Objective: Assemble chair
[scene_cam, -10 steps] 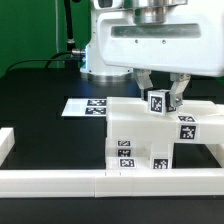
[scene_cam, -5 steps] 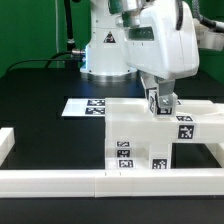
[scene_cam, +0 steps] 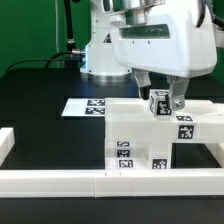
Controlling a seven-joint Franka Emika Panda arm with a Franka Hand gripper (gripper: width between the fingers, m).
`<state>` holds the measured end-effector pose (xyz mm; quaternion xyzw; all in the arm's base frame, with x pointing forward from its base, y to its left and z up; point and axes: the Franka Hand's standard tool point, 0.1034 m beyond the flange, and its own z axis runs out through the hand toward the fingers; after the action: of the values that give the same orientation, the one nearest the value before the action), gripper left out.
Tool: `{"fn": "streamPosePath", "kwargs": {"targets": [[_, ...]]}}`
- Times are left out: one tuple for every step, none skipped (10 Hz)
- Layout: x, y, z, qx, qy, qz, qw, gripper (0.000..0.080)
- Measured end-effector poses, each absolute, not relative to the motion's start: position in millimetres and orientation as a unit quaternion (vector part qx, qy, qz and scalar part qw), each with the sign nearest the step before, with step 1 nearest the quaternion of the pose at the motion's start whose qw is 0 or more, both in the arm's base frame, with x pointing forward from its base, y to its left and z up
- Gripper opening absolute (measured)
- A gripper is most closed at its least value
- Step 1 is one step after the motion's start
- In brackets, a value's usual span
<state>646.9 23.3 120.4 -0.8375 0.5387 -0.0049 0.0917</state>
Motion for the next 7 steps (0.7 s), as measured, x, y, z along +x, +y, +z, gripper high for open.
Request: {"fn": "streamPosePath", "kwargs": {"targets": [[646.8, 23.0, 120.3, -0.856, 0.510, -0.008, 0.091, 0.0648], [646.1, 22.9, 119.5, -0.882, 0.463, -0.012, 0.086, 0.0649], [644.2, 23.3, 117.3, -0.912, 0.403, -0.015, 0.070, 0.0649], [646.1, 24.5, 116.7, -0.942, 0.330, -0.022, 0.052, 0.0649], [646.9, 26.0, 116.9, -0.956, 0.288, -0.018, 0.049, 0.0649], [648.7, 27.3, 119.2, -0.968, 0.245, -0.014, 0.044, 0.0649], [650.2, 28.6, 120.5, -0.982, 0.184, -0.019, 0.034, 0.0649]]}}
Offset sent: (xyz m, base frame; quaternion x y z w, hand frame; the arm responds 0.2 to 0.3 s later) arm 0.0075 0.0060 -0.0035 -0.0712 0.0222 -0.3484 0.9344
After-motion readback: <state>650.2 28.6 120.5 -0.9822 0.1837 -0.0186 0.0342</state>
